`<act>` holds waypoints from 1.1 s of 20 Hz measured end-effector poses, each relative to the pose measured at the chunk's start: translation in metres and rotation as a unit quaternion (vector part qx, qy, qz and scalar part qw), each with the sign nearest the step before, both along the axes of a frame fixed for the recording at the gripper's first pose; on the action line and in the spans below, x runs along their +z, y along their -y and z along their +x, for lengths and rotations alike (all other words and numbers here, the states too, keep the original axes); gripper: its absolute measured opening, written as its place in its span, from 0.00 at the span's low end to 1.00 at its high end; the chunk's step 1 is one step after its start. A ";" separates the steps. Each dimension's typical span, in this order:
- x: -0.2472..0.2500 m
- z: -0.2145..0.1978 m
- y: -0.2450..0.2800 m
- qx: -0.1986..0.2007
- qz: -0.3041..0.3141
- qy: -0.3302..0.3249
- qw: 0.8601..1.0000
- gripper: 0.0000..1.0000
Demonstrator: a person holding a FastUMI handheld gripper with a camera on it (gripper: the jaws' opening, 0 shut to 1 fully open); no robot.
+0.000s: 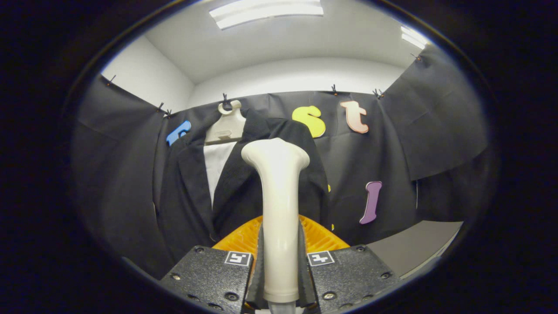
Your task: Iron the clothes twice with a garment steamer, once on the left side and once on the right side.
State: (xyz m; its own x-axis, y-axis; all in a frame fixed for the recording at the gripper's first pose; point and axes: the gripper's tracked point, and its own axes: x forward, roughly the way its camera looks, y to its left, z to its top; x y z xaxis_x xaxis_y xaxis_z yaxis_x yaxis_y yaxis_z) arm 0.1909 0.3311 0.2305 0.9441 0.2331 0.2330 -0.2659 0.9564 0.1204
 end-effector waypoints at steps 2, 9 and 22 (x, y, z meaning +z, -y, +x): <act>-0.011 -0.004 0.000 0.004 -0.001 -0.007 1.000 0.34; -0.060 -0.026 -0.003 0.007 -0.027 -0.024 0.999 0.34; -0.161 -0.063 0.006 -0.003 -0.077 -0.097 0.992 0.34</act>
